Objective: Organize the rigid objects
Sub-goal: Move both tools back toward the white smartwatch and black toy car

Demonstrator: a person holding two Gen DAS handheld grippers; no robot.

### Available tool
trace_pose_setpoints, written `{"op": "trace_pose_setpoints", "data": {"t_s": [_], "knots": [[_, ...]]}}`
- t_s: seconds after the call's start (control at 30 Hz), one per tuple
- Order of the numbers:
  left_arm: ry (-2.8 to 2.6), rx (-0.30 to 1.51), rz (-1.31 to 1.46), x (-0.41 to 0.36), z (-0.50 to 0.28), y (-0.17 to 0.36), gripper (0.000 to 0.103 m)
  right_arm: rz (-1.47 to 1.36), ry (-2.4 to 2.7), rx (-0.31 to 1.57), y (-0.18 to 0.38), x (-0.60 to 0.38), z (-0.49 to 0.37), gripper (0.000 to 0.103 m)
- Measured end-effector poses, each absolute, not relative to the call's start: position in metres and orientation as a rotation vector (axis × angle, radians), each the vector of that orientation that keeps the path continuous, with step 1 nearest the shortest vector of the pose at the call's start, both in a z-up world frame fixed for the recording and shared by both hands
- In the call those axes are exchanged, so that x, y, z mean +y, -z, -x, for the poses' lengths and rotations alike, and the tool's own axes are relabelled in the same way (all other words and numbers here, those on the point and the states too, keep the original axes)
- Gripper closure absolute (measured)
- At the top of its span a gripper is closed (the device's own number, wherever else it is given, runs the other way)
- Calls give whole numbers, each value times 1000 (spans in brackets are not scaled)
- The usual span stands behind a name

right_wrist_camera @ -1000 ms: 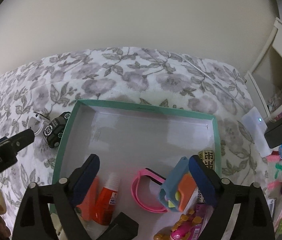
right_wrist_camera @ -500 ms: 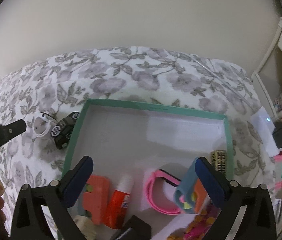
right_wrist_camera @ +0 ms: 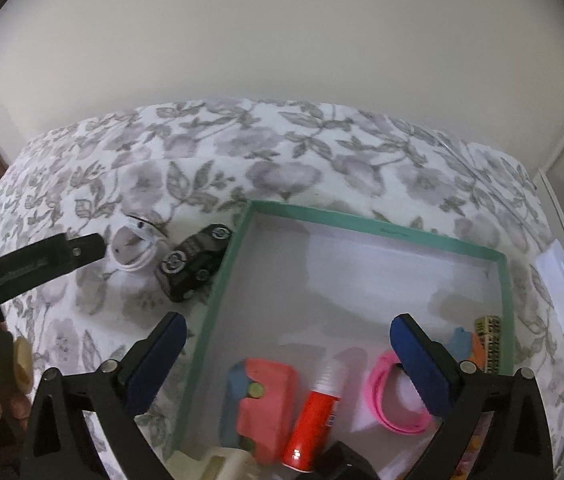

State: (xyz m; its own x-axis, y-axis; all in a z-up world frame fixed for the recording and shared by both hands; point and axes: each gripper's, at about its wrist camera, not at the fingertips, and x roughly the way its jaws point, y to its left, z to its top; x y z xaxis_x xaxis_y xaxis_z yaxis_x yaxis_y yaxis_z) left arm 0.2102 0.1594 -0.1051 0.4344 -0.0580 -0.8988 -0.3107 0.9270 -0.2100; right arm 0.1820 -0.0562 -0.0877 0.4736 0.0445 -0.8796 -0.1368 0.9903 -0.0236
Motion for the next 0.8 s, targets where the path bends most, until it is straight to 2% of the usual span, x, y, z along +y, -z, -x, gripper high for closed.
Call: {"op": "trace_pose_setpoints", "data": {"t_s": [0.47,0.8], "knots": [[-164,1088,321,155,-225,122,1,67,-132,1025,88,-47,-188,0],[-211,1111,159,138,-233,141,1,48,-124,1035,95,-51,-192,0]]}}
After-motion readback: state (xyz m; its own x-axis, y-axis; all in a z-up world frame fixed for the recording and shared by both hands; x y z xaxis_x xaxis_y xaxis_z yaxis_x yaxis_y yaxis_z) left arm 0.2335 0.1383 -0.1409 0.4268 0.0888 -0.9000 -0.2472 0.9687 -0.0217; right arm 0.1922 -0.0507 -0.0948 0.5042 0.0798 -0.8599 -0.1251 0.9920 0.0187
